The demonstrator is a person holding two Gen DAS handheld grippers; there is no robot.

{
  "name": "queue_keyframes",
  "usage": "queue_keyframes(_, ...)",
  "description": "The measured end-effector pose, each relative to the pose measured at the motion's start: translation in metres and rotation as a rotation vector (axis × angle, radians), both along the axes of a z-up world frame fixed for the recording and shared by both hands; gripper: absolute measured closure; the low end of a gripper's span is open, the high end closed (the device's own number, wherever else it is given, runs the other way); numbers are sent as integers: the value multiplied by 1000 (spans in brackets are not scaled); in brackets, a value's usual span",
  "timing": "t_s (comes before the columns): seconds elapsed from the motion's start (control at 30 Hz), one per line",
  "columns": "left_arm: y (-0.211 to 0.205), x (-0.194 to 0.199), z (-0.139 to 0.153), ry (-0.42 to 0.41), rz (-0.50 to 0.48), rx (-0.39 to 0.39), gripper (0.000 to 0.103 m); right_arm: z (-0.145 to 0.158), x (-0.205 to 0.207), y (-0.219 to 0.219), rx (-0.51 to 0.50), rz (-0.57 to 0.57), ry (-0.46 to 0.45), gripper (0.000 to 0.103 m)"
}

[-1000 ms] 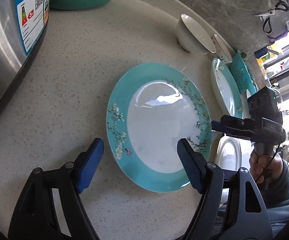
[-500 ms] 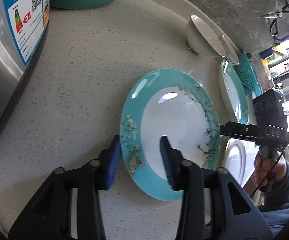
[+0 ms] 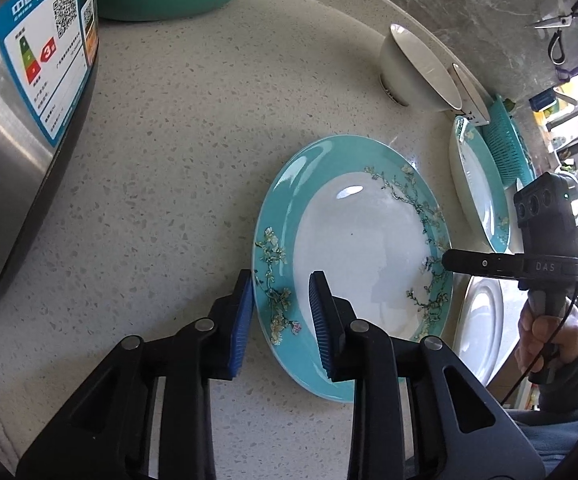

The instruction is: Organize plates and bowls

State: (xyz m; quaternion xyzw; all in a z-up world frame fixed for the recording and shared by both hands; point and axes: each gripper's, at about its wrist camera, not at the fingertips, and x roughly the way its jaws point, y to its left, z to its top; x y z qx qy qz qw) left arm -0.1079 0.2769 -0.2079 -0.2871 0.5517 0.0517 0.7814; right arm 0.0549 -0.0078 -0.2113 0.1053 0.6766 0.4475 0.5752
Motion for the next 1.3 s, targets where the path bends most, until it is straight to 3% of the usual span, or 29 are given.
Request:
queue_keyframes(0.1,-6,2,2,14,-22,72,86,-3,1,-3,-2,-15,5,90)
queue_keyframes(0.73,-3,0,4,7,2,60,88,3,-4,-2,-6,-9,-25,90)
queue_keyframes(1.07,-14,0,31,-27,-19,73,88,23,-9,-20,21,-27,-40,90)
queue_keyframes(1.3,-53,4,60,-63,-76,71,88,52,-12,-64,49,-72,-64,89)
